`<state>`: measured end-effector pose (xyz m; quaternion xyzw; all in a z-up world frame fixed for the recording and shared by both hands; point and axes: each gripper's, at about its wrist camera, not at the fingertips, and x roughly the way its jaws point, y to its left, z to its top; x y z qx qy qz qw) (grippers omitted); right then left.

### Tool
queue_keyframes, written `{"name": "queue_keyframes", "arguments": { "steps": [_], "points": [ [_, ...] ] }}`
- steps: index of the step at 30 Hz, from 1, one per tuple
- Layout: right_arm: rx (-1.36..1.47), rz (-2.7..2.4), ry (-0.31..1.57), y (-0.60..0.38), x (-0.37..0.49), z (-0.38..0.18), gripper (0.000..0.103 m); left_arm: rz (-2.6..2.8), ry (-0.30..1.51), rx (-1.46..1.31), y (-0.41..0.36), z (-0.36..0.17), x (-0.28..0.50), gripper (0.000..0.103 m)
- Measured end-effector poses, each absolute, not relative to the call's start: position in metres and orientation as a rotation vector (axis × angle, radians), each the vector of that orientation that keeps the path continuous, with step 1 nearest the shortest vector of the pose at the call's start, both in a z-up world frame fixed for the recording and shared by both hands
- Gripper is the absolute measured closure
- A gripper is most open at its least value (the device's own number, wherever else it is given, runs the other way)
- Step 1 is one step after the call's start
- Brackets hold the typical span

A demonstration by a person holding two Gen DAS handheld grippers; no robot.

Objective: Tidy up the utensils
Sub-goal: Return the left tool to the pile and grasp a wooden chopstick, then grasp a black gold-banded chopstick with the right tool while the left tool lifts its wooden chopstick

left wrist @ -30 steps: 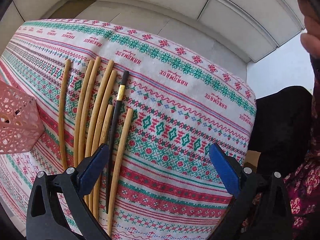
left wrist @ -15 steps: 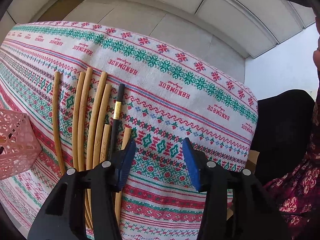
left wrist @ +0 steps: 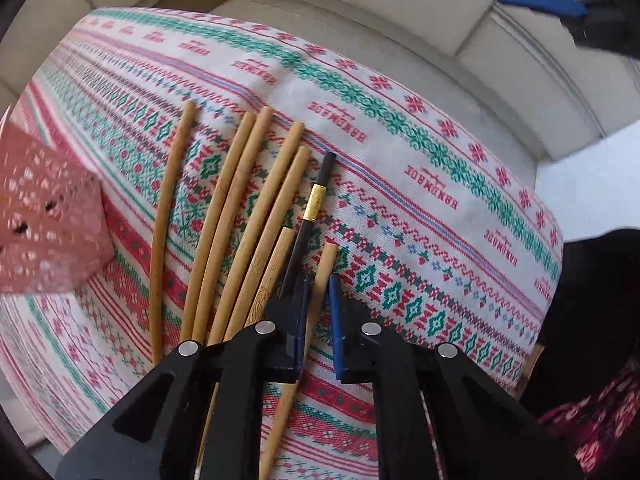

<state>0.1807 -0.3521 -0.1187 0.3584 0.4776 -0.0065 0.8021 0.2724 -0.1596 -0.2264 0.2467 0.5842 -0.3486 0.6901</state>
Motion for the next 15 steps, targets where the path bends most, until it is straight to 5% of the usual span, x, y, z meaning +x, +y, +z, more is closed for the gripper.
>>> {"name": "queue_keyframes", "arguments": {
  "steps": [8, 15],
  "points": [
    [0.687, 0.015, 1.195, -0.305, 0.197, -0.158, 0.013, -0.663, 1.147, 0.111, -0.086, -0.173, 0.249, 0.097],
    [0.459, -0.143, 1.351, -0.258, 0.208, -0.205, 0.046, -0.639, 0.936, -0.027, -0.036, -0.107, 0.196, 0.097]
  ]
}}
